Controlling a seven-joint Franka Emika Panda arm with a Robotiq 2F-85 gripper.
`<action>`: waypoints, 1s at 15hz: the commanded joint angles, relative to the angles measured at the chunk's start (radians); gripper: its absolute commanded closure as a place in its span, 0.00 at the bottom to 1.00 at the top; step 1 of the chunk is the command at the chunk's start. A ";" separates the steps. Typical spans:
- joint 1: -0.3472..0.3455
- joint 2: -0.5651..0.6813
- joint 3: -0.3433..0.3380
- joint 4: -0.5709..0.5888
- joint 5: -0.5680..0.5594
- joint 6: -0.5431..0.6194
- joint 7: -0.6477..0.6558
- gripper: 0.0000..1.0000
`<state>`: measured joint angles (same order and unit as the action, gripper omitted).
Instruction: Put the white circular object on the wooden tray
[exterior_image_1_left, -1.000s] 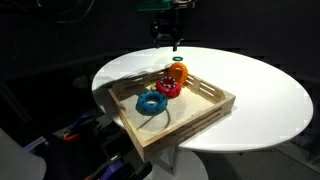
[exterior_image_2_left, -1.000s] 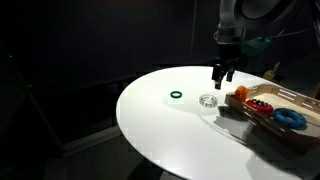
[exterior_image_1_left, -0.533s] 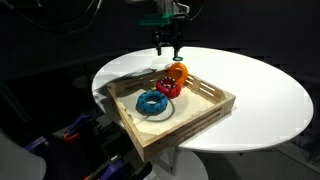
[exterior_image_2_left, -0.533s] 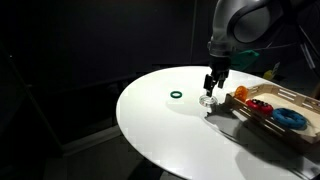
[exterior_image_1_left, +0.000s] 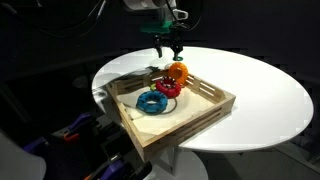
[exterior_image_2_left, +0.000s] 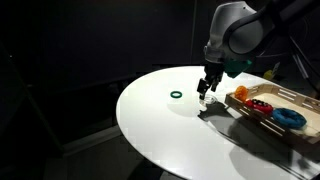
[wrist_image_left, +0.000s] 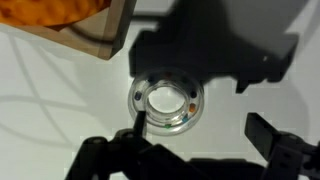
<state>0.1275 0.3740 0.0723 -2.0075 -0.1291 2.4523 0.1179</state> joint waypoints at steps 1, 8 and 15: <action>0.001 0.025 0.002 0.016 0.039 0.035 0.001 0.00; -0.002 0.058 0.006 0.017 0.087 0.068 -0.007 0.00; 0.000 0.077 0.001 0.019 0.089 0.065 -0.007 0.28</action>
<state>0.1276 0.4394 0.0753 -2.0072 -0.0567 2.5148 0.1176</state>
